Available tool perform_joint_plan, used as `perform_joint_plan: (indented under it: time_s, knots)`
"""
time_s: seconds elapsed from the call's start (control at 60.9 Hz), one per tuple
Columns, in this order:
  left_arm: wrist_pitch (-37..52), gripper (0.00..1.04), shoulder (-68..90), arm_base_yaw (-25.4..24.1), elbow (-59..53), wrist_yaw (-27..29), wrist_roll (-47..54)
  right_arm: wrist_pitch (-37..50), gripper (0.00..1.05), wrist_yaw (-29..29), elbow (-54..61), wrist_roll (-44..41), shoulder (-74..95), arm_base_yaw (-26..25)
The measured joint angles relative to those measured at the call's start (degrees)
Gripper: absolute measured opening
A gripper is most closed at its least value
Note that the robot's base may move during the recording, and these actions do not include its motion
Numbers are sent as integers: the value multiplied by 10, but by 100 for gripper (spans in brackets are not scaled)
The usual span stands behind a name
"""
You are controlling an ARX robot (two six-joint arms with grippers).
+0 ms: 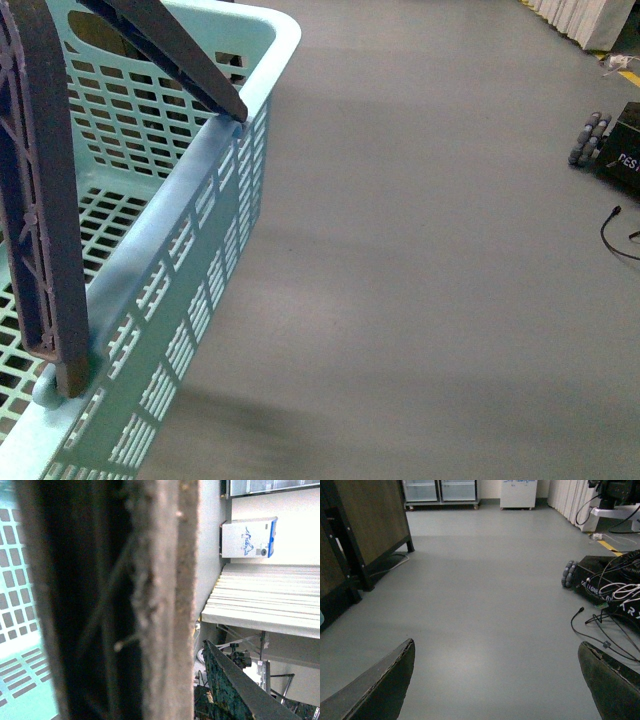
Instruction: Pick lemon and mango into basket
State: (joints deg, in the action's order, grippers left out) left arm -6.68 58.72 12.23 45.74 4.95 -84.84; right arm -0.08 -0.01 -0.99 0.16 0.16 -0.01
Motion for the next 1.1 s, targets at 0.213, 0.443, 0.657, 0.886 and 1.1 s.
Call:
perform_joint_plan:
  time_s: [0.213,0.443,0.657,0.886,1.1]
  knots:
    - [0,27,0,0,0,-1,0,0,96,0,0,0,0,0]
    - [-1,27,0,0,0,-1,-1,0,96,0,0,0,0,0]
    - [-1,27,0,0,0,-1,-1,0,96,0,0,0,0,0]
    - [-1,27,0,0,1,-1,-1,0,96,0,0,0,0,0]
    - [-1,27,0,0,1,0,-1,0,96,0,0,0,0,0]
